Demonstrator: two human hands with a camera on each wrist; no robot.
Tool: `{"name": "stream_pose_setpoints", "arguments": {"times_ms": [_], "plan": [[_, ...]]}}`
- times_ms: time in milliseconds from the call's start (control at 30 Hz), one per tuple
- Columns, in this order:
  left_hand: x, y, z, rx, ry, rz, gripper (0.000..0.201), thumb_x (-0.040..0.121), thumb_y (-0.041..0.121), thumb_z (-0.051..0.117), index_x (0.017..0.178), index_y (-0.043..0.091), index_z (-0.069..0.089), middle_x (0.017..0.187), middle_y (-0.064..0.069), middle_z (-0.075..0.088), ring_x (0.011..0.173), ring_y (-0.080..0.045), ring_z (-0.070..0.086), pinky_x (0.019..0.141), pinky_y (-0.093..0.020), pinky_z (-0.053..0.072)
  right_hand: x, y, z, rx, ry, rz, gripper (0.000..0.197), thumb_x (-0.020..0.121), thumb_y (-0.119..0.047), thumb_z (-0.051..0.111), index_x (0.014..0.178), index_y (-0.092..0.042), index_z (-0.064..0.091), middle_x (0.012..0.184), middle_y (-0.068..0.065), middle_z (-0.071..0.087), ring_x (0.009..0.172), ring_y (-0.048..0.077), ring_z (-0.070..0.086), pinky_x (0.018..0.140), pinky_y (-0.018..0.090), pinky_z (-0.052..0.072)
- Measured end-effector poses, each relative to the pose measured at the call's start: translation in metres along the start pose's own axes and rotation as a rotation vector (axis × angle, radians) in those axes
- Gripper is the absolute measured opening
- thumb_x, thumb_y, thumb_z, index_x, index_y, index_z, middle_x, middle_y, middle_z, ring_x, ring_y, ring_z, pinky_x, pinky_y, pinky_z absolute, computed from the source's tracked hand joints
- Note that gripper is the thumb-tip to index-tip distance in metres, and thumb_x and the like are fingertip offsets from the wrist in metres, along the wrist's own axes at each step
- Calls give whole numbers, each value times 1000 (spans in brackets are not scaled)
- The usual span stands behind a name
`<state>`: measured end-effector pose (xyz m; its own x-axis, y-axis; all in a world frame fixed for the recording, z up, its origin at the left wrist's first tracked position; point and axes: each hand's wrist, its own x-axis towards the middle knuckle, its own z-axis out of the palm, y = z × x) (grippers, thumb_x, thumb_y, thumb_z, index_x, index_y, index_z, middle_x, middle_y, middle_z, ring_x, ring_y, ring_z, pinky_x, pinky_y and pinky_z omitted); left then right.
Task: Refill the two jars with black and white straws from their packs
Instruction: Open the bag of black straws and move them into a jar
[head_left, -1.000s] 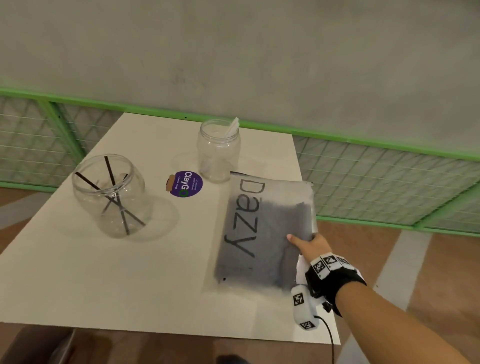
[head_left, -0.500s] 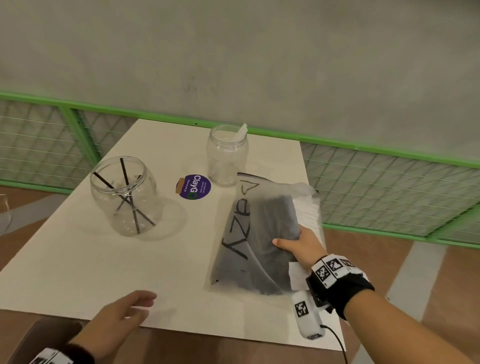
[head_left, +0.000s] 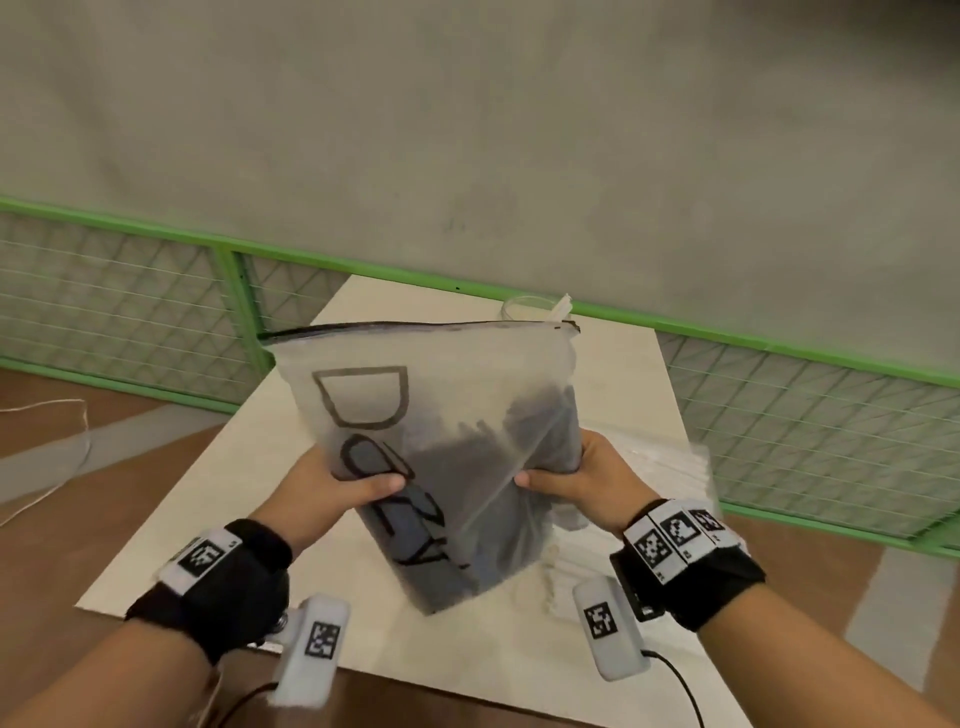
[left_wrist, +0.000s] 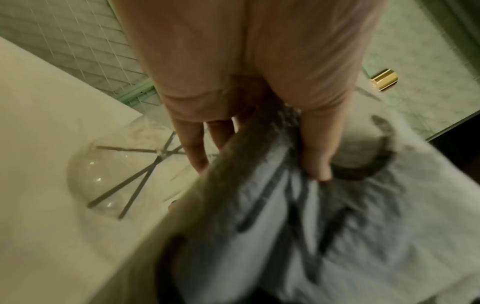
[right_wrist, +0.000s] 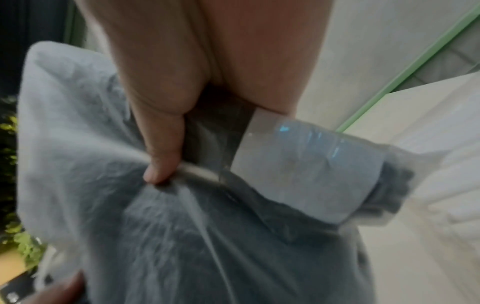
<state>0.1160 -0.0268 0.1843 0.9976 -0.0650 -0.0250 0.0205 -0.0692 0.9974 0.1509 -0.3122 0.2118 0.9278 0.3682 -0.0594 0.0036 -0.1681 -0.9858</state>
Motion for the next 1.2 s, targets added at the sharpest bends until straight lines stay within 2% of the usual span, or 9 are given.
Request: {"name": "stream_pose_setpoints", "arguments": {"times_ms": [67,133,300,467,633,800,933,1067,1200], "plan": [[-1,6,-16,-42,111,21,38,69,13,82,104,15,68,100,2,74,99,-15,67,74,-18,54,11,6,16,-18,20,16,31,76,4,74,103,-9,68,95,-4,76,94,13,70,82,29,54],[-2,7,-37,-45,153,32,38,70,0,78,102,17,68,101,2,73,98,-15,68,77,-22,56,22,10,31,-30,37,14,37,74,0,78,107,-12,67,101,-2,75,99,16,69,88,36,54],[-3,4,-85,-2,147,-8,45,66,17,81,108,13,67,103,-1,73,100,-19,67,86,-37,52,46,-9,67,157,9,-38,45,77,5,71,118,-10,58,109,0,72,106,16,66,87,26,53],[1,18,-115,-25,227,64,20,85,9,64,102,18,67,96,7,74,97,-15,68,81,-27,54,63,-25,88,180,291,-38,2,87,-9,66,88,-8,64,83,4,71,79,20,66,74,36,54],[8,32,-143,-87,314,82,42,73,36,77,103,8,66,102,-12,71,101,-30,65,92,-48,49,71,-48,91,154,363,-178,8,90,-14,63,90,-19,69,84,4,69,81,20,62,78,42,49],[15,53,-147,77,372,226,19,88,11,62,97,26,59,95,1,66,92,-19,61,78,-27,47,71,-55,85,130,306,-180,23,100,-15,45,99,-21,67,98,2,68,85,11,64,74,27,53],[16,71,-128,528,510,362,39,87,15,61,121,30,49,123,8,49,119,-12,42,102,-33,34,67,-60,79,124,325,-173,24,98,-8,48,98,-21,69,95,1,71,82,11,67,74,25,56],[24,97,-83,809,296,589,30,87,25,58,117,32,55,126,9,50,124,-12,38,104,-32,27,65,-65,76,119,448,-190,14,86,-1,65,81,-14,67,67,-5,71,64,8,67,61,20,55],[48,106,-27,1022,56,611,31,89,43,55,119,35,57,125,12,57,120,-13,46,110,-40,24,62,-70,76,67,413,-190,14,85,-4,68,76,-14,66,70,1,68,66,6,65,58,18,52]]}}
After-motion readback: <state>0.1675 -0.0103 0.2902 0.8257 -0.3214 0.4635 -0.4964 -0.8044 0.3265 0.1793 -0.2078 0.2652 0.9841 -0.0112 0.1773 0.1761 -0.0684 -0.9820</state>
